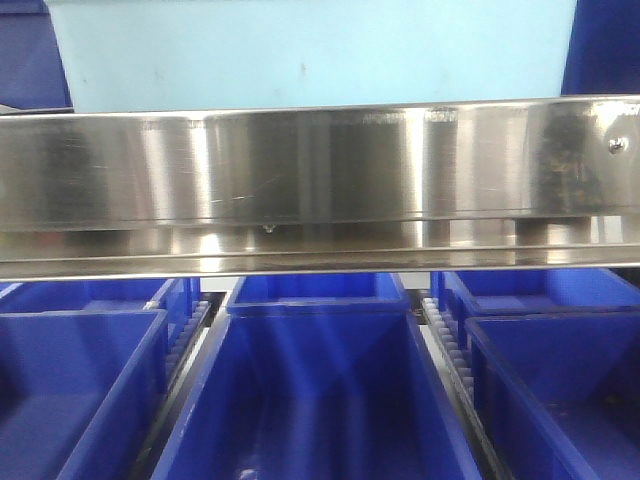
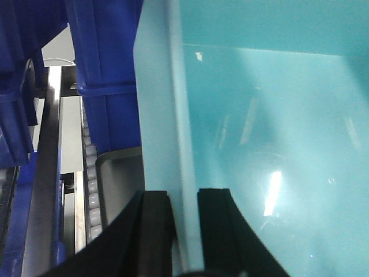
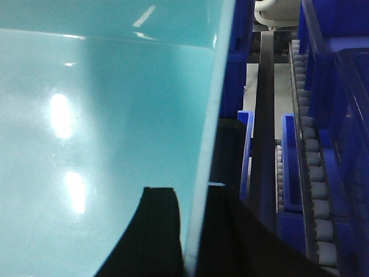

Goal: Move two blue bins to right shelf middle

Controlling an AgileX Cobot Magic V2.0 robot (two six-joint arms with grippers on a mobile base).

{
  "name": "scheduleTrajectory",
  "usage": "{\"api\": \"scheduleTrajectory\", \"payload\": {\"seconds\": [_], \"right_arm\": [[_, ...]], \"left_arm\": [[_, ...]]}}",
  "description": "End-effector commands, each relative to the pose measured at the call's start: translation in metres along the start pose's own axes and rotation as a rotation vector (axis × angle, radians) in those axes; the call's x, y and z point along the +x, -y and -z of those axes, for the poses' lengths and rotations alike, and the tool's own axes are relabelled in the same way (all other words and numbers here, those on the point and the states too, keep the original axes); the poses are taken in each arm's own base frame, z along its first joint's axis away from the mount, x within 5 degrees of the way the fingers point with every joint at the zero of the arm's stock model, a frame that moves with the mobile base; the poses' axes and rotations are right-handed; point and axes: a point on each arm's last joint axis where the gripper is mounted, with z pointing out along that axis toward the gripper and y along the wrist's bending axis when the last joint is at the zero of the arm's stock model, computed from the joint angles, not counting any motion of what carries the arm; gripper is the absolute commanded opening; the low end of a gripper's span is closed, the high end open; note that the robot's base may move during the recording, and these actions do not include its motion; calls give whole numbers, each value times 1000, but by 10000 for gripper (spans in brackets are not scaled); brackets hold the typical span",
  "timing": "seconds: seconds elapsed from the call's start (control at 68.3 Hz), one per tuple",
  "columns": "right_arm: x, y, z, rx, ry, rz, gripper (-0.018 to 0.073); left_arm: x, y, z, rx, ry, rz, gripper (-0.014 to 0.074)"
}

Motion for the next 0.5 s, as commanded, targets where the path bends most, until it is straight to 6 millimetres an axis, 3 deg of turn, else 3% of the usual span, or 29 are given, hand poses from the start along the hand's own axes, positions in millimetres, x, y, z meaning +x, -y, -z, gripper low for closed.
{"api": "scheduleTrajectory", "payload": {"seconds": [0.0,0.483], "right_arm": [[-5,2,5,10,42,23,-153],[-4,2,5,10,26,21,-153]], "left_arm": [[-12,3,14,36,97,19,-111],[-6,5,10,52,33,39,-111]]}}
